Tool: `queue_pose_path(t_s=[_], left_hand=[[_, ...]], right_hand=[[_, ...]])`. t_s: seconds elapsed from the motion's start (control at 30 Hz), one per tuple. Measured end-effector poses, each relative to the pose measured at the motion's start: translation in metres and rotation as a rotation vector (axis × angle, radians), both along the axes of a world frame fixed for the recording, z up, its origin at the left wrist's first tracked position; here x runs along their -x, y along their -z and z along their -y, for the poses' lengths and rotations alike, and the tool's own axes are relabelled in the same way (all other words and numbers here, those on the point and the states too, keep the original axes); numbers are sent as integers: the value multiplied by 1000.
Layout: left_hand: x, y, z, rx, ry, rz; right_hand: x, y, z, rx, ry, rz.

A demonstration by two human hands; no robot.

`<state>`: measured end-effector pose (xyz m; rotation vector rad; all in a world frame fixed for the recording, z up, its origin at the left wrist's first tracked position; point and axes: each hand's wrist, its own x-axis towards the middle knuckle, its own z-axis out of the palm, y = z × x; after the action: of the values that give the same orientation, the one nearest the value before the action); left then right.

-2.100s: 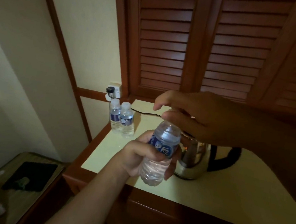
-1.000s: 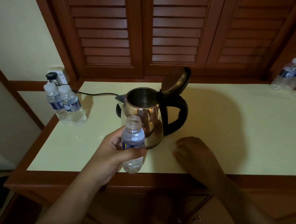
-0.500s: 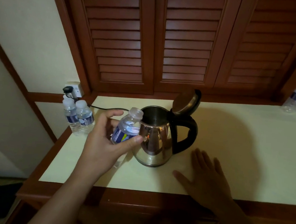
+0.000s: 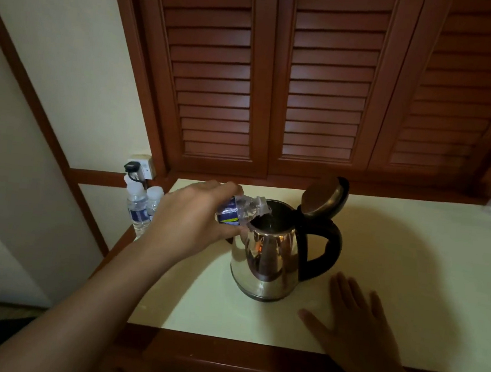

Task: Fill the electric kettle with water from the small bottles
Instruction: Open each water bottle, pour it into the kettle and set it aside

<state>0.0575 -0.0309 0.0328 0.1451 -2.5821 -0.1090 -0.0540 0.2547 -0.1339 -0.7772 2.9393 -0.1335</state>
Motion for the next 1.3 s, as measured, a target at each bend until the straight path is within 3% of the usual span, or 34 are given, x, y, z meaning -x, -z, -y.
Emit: queue_pose_path(t_s=[0.33,1.3], left_hand=[[18,-11,14,356,-57,-11],[35,-23,9,635,77,-28]], right_hand=[[0,3,-1,11,0,-9],[-1,6,-5,146,-9,-35]])
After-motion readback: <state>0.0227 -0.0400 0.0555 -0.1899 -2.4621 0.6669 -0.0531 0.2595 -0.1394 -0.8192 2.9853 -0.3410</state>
